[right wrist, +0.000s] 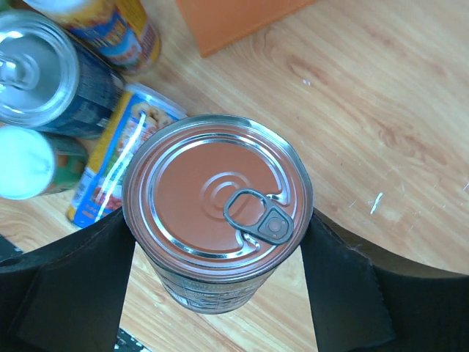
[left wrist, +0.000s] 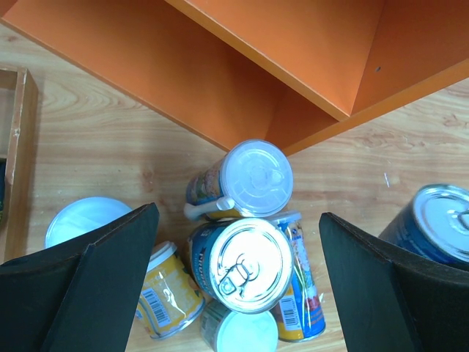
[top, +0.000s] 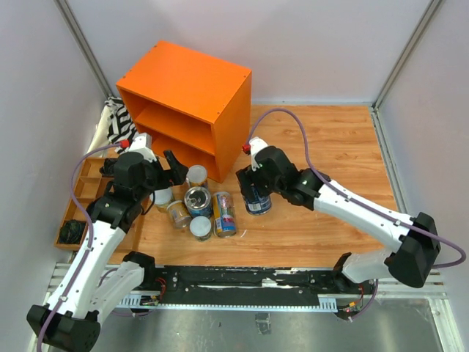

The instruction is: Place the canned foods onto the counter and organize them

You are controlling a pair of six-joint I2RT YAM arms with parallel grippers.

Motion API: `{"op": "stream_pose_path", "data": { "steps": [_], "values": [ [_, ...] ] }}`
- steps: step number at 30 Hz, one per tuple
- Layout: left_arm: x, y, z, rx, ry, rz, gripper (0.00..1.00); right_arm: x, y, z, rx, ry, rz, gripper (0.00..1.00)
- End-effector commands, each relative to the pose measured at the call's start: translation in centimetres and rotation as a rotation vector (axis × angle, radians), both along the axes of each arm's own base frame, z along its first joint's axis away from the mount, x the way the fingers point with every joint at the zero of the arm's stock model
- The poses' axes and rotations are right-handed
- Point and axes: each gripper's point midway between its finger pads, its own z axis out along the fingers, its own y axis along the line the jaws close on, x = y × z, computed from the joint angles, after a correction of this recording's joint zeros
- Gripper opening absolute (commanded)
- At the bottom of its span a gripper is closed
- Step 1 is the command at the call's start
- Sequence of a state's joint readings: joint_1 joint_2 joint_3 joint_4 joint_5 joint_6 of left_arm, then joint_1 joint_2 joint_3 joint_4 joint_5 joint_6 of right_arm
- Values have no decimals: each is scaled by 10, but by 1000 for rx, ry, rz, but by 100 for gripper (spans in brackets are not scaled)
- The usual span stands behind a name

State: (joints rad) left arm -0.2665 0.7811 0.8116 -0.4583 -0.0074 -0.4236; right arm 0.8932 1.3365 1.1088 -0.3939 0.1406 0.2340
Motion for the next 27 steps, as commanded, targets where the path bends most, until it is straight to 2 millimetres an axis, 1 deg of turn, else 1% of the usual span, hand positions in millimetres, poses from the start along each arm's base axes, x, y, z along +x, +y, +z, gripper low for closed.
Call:
{"op": "stream_pose_path", "data": {
  "steps": [1,4,9,15,17,21,27],
  "values": [
    [1,-2,16,-13,-47,-1,96,14,20,135,226,-280,29,1],
    [2,-3,16,-14,-46,-2,96,18,19,180,277,-371,31,1],
    [3,-4,18,-17,-47,-8,96,22,17,246,330,-505,43,1],
    [5,-4,20,-8,-53,-9,96,23,14,308,401,-636,52,1],
    [6,-4,19,-8,-50,-11,96,24,14,323,414,-677,54,1],
    [6,-6,18,-13,-48,-20,96,27,18,347,431,-740,65,1],
    [8,-10,20,-23,-58,-34,96,37,29,371,437,-829,75,1]
  ]
}}
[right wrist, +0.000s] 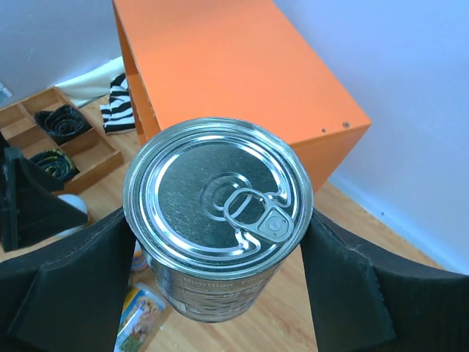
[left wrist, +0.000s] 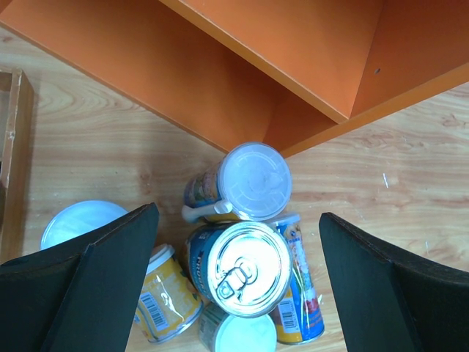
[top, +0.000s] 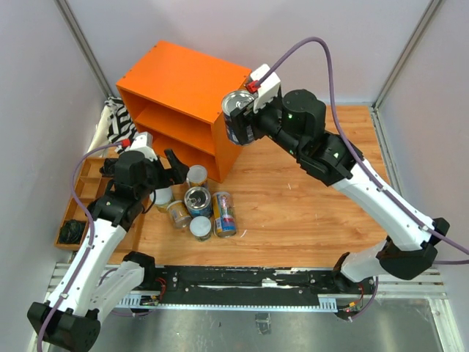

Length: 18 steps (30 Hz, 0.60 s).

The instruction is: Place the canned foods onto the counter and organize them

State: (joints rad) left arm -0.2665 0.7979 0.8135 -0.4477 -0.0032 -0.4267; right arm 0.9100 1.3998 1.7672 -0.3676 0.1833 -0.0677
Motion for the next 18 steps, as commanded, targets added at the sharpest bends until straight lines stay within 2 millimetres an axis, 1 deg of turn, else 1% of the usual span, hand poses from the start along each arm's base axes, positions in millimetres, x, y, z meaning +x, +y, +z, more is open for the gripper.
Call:
{"op": "stream_pose_path", "data": {
  "steps": [1,6,11,14,18],
  "values": [
    [4,-8,23,-22,-67,-34,96,-3,-1,101,199,-260,7,1],
    [5,-10,23,-25,-71,-45,96,7,9,118,228,-301,24,1],
    [4,-13,22,-30,-72,-59,96,21,17,132,250,-322,26,1],
    [4,-14,21,-31,-73,-66,96,32,22,136,267,-319,27,1],
    [4,-15,21,-31,-82,-74,96,55,27,135,284,-303,19,1]
  ]
}}
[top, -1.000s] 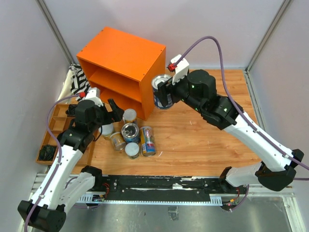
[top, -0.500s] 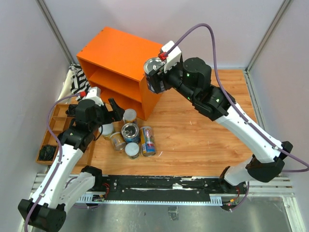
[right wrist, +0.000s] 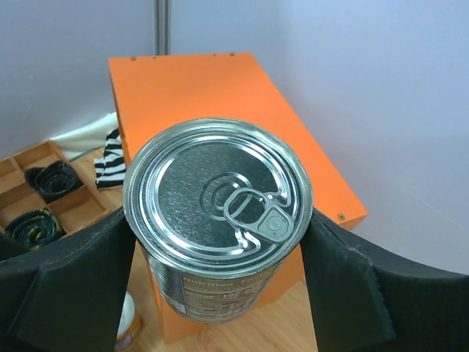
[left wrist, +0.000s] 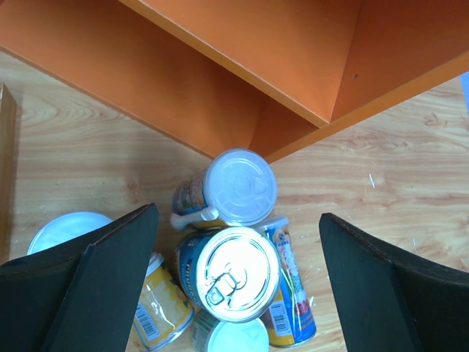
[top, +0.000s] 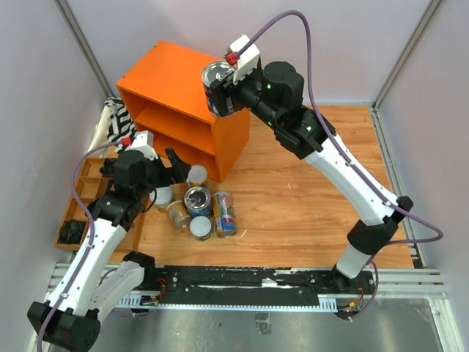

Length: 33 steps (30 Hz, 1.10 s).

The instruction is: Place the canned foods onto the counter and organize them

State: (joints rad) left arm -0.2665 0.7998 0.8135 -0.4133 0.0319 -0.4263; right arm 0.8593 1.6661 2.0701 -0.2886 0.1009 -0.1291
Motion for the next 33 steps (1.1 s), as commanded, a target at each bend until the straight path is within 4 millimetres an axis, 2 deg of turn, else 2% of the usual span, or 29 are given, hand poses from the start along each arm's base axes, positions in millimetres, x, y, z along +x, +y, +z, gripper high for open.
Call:
{"op": "stream_pose_path", "data": {
  "steps": [1,8,14,20,27,29,31,33],
  "values": [
    [2,-8,15,-10,-63,-46,96,8,-19,96,248,-184,-6,1],
    [3,-15,25,-22,-155,-88,96,60,-14,93,281,-162,-17,1],
    [11,-18,27,-23,-224,-108,96,105,-13,71,281,-139,-39,1],
    [21,-22,35,-49,-273,-105,96,125,-13,54,263,-124,-50,1],
    [31,-28,44,-77,-294,-106,95,133,-6,27,227,-79,-47,3],
    [33,-31,43,-87,-296,-112,95,136,-5,17,214,-66,-53,25],
    [33,-35,43,-92,-301,-122,95,135,-5,13,209,-59,-52,54],
    [33,-39,45,-88,-309,-127,94,134,-6,8,205,-51,-52,72]
  ]
}}
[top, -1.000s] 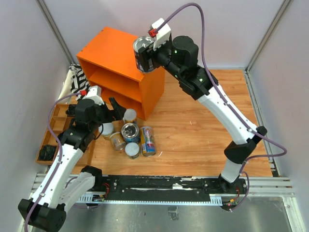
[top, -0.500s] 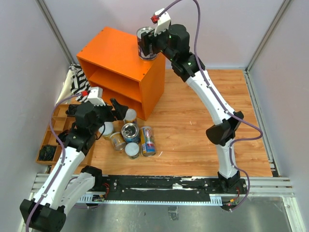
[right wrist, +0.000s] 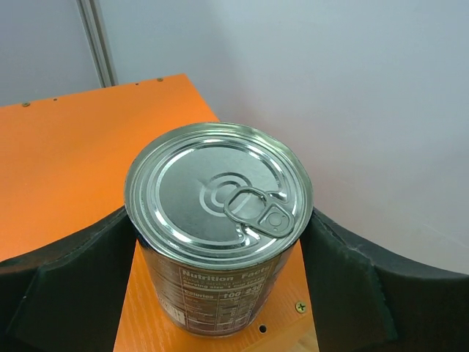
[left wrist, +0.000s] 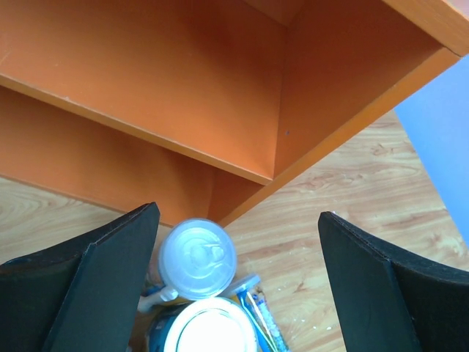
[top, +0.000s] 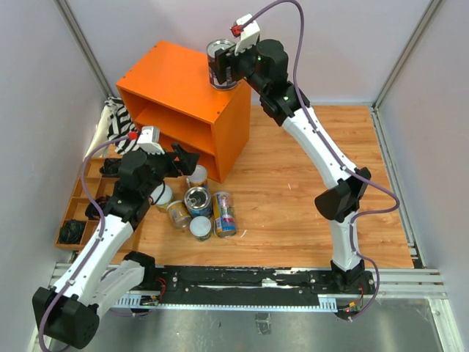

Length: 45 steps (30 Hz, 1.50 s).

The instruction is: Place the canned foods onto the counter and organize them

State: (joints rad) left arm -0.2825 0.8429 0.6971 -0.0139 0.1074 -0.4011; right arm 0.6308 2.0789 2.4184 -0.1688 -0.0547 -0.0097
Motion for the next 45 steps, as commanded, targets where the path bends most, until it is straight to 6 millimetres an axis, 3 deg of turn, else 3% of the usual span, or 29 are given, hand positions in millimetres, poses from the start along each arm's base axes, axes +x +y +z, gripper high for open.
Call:
{"op": "stream_pose_path", "data": {
  "steps": [1,3,4,17,27,34,40,45],
  "values": [
    [2,-14,22,-19,-79,-34,95,-13,-14,41,80,-86,7,80],
    [2,-18,24,-10,-89,-35,95,-14,-15,39,82,-83,2,96],
    [2,-20,26,-9,-95,-39,95,-20,-20,48,91,-96,-1,99],
    [7,-52,36,29,-159,-82,96,-57,-48,71,122,-136,-1,99],
    [24,-86,37,85,-210,-69,95,-108,-88,59,159,-145,-21,99],
    [45,-107,24,159,-211,-8,80,-140,-121,33,176,-108,-74,98],
    [55,-130,13,227,-208,3,57,-158,-144,5,174,-62,-124,76],
    [57,-157,6,264,-212,-30,43,-169,-162,-10,171,-41,-171,66]
  ]
}}
